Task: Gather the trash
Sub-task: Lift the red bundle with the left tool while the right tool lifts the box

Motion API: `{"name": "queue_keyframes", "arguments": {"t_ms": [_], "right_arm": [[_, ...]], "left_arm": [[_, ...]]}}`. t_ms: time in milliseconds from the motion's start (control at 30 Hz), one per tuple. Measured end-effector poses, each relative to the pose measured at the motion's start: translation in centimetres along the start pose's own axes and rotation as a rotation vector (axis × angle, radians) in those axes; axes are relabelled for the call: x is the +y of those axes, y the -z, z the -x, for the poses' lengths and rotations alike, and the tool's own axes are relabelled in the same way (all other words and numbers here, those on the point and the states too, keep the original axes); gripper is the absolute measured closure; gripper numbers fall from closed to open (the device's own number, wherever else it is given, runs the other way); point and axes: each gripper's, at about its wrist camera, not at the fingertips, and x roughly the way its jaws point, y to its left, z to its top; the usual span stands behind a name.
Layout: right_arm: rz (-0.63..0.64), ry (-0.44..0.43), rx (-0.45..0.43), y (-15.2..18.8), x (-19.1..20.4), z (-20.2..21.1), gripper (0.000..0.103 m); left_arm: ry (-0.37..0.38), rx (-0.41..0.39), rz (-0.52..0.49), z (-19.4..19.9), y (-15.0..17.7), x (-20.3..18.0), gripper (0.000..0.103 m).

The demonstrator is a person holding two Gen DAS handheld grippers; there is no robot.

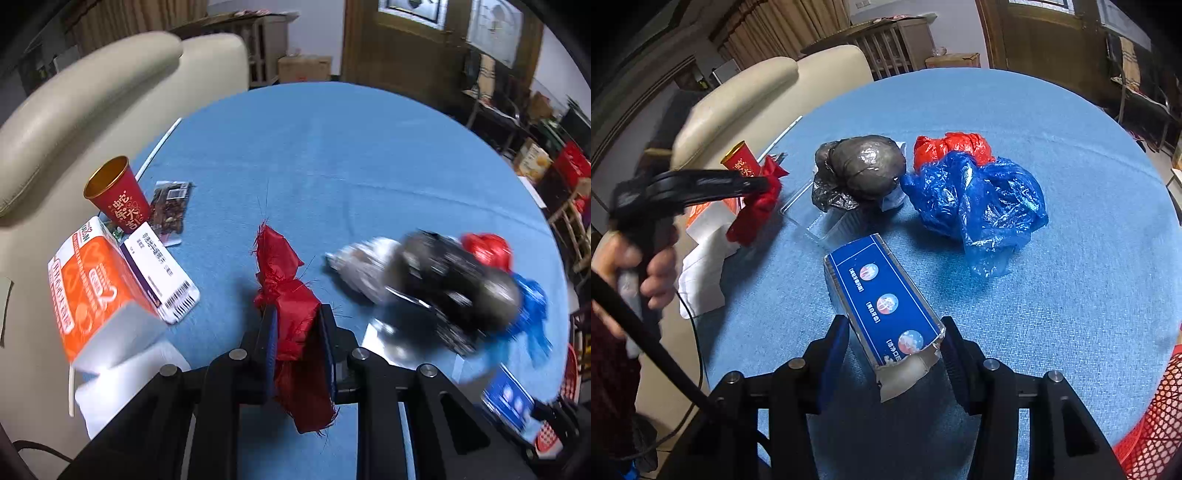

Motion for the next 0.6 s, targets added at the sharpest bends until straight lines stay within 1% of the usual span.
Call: {"name": "queue_keyframes", "arguments": {"t_ms": [133, 200, 267, 367, 500, 600], "right_arm": [[-0.004, 0.000, -0.004, 0.1, 0.1, 0.2, 0.049], [-0.005, 0.001, -0.008, 0.1, 0.0, 0.5, 0.049], [-0.005, 0.003, -0.011, 0.2, -0.1, 0.7, 0.049], [-0.006, 0.003, -0.007, 0.2, -0.1, 0.8, 0.049], [0.008, 0.007, -0.001, 0.3, 0.4, 0.7, 0.049], [0.020, 0.011, 0.005, 0.3, 0.9, 0.6, 0.049]], "left_arm": [[0.027, -0.017, -0.041, 2.1, 2.2, -2.0, 0.080], [0.036, -0.011, -0.060, 2.7, 3.5, -2.8, 0.080], [0.031, 0.004, -0.076, 3.3, 4.9, -3.6, 0.080], [-0.003, 0.034, -0.105, 3.1, 6.9, -4.3, 0.080], [-0.016, 0.062, -0.111, 2.3, 8.5, -4.3, 0.080], [-0.025, 0.066, -0.110, 1.8, 9.4, -4.0, 0.080]]}}
